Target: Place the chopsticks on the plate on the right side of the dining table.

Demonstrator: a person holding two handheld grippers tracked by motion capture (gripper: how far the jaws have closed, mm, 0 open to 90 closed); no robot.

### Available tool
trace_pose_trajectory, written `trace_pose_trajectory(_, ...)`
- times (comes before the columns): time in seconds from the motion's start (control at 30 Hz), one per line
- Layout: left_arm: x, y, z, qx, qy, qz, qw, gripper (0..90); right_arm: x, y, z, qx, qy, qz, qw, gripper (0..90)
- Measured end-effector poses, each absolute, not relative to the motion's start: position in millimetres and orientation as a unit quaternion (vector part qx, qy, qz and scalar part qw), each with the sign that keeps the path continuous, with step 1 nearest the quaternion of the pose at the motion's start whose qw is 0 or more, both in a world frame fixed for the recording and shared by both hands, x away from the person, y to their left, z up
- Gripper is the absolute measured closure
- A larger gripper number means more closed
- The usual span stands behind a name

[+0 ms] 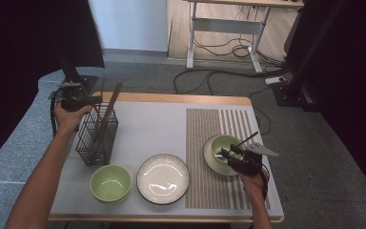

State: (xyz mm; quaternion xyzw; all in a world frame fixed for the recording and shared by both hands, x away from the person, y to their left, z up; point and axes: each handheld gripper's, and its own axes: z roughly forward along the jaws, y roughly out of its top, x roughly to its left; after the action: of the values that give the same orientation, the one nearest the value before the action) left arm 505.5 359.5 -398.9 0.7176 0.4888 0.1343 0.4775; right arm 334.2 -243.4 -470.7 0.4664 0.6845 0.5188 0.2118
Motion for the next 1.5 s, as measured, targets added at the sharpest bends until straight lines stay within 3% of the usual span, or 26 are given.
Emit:
trace_pose_trajectory(0.47,503.5,357.4,-395.4,0.722,0.490,0.141,0.467,83.7,334.1,-243.7,-470.7,0.466,0.685,0.518,0.212,49.9)
trace_pose_trajectory(1.5,467.8,374.7,-365.7,0.707,0.456,0.179,0.511,84.6,333.3,-241.8,-470.4,0.466,0.683,0.518,0.220,49.9)
